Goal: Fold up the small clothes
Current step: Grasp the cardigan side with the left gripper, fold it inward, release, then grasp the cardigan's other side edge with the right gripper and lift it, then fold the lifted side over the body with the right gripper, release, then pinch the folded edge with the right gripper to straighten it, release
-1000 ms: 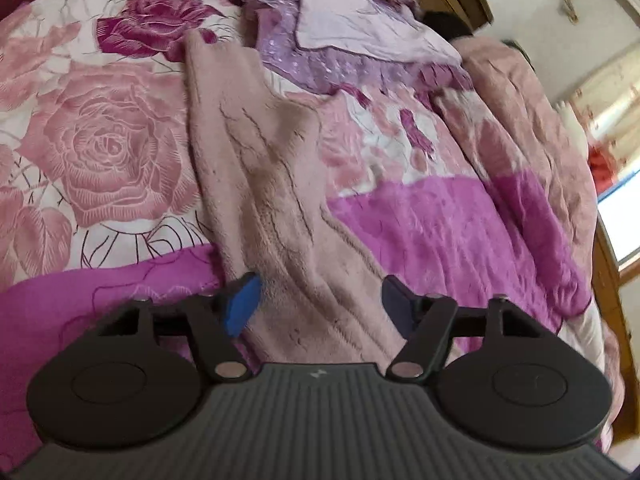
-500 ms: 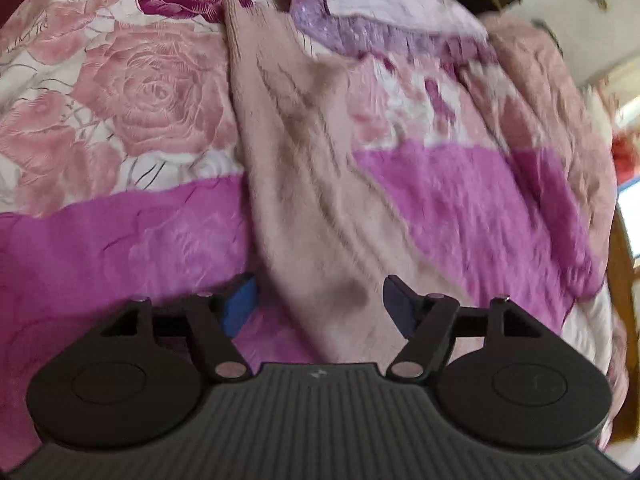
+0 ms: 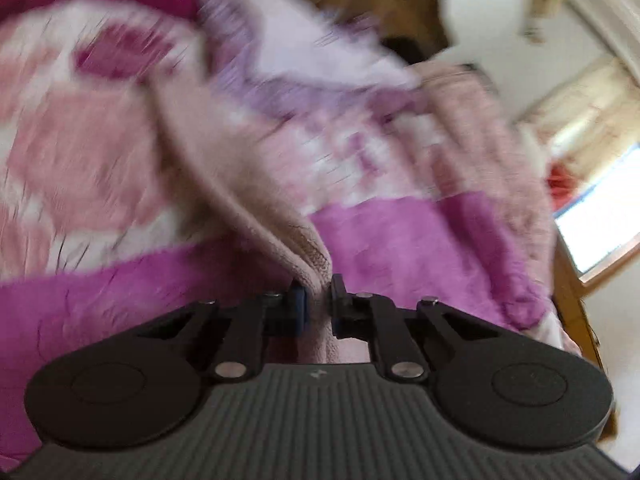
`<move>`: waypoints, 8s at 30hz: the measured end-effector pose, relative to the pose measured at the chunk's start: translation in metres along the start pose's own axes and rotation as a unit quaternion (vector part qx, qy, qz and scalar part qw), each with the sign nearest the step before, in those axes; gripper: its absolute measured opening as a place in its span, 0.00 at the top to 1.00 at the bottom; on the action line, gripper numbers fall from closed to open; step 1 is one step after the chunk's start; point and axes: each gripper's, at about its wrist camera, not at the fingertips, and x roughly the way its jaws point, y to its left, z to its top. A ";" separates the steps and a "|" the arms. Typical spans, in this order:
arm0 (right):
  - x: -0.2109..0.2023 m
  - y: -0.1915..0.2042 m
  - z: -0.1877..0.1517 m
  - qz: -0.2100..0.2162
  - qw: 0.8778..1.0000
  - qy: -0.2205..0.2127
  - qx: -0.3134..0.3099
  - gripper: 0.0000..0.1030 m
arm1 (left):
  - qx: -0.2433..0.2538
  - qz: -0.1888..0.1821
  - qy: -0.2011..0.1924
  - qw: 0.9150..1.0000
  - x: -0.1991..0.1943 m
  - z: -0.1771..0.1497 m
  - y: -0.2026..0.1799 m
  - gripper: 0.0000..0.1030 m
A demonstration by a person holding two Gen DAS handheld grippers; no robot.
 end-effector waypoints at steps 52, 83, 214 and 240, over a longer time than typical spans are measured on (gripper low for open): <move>-0.022 -0.047 0.001 0.012 0.996 -0.042 0.083 0.38 | 0.383 -0.098 0.251 0.884 -0.011 -0.273 -0.218 0.47; 0.056 0.145 0.055 0.175 0.978 -0.008 -0.115 0.38 | 0.321 0.067 0.206 0.922 -0.061 -0.138 -0.112 0.42; 0.065 -0.090 0.067 -0.108 0.992 -0.061 -0.019 0.86 | 0.429 0.030 0.119 0.895 0.040 -0.213 -0.171 0.35; -0.061 -0.074 0.058 0.015 0.998 -0.059 0.000 0.65 | 0.473 -0.037 0.202 0.857 -0.103 -0.162 -0.150 0.32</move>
